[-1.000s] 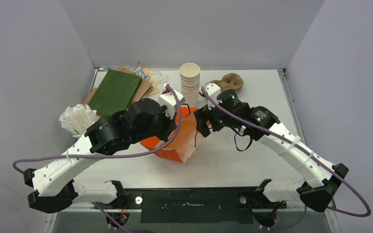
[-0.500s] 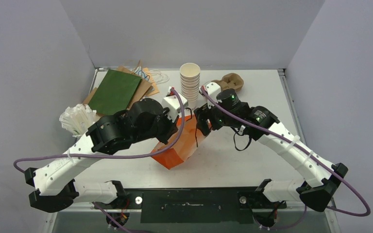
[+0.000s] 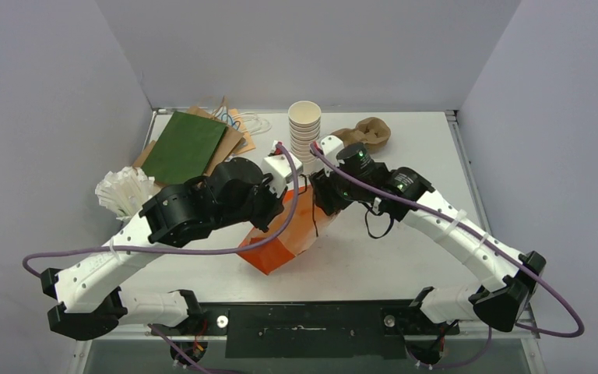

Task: Pack the takeout coffee
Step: Open the takeout bag at the center of the board.

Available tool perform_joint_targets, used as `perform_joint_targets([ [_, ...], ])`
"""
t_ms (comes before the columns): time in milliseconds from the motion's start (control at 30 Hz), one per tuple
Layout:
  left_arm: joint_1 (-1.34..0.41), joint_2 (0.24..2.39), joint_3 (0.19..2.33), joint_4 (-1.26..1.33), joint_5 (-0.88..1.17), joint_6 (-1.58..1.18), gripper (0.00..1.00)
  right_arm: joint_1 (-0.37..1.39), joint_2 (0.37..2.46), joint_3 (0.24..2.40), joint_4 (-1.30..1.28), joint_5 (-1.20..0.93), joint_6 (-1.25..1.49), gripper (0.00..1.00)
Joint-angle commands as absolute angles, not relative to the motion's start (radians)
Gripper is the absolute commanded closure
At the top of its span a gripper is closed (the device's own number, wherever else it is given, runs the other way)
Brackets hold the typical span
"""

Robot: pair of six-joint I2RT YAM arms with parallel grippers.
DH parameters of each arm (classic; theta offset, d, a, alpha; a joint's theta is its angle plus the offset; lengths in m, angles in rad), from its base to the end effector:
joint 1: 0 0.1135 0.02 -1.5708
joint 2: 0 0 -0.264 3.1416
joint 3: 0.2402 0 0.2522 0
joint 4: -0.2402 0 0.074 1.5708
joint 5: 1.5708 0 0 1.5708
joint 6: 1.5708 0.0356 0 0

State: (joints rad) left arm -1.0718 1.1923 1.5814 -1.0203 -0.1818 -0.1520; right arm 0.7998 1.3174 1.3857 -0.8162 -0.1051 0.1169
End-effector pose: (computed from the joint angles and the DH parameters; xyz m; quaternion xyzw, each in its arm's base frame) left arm 0.1082 -0.1851 0.4429 0.3573 0.8140 -0.1927 0.4155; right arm 0.1885 0.1993 0.3712 -0.3263 0.8554 0.2199 0.3369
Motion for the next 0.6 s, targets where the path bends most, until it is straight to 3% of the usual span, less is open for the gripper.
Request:
perform_joint_targets([
  [0,-1.071,1.180,1.640,-1.011,-0.205,-0.147,1.00,0.768,1.285,1.420,-0.805,-0.014,0.172,0.51],
  [400,-1.071,1.175,1.640,-1.057,-0.239,-0.138,1.00,0.647,1.228,1.416,-0.795,0.113,0.241,0.40],
  [567,-1.071,1.182,1.612,-1.049,-0.231,-0.139,1.00,0.642,1.197,1.406,-0.749,0.022,0.224,0.26],
])
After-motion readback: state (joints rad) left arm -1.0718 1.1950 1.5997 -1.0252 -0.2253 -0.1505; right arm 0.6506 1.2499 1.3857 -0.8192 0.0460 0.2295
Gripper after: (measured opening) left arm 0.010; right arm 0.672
